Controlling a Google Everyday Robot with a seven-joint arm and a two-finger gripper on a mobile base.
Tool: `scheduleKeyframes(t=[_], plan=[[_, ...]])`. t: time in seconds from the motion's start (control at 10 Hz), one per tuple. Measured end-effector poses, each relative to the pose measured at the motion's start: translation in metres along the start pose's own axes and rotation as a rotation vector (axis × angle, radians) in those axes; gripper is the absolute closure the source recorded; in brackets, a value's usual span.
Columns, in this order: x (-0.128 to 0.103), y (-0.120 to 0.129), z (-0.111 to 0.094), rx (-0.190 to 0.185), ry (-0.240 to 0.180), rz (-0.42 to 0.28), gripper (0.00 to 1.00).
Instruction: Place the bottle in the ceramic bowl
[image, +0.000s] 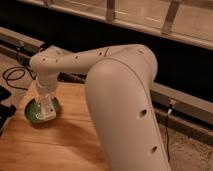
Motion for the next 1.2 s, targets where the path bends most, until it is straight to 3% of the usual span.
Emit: scheduleKeyframes(t=[0.2, 0.3, 0.9, 1.1, 1.2], plan=[[0.011, 0.04, 0.014, -0.056, 0.016, -0.073, 1.0], [0.011, 0.036, 0.014, -0.052, 0.015, -0.07, 0.94], [0.008, 0.035, 0.015, -0.055, 0.02, -0.066, 0.36], [-0.013, 0.025, 0.025, -0.06, 0.033, -0.072, 0.21], [-0.035, 0.017, 0.033, -0.071, 0.036, -0.079, 0.2]])
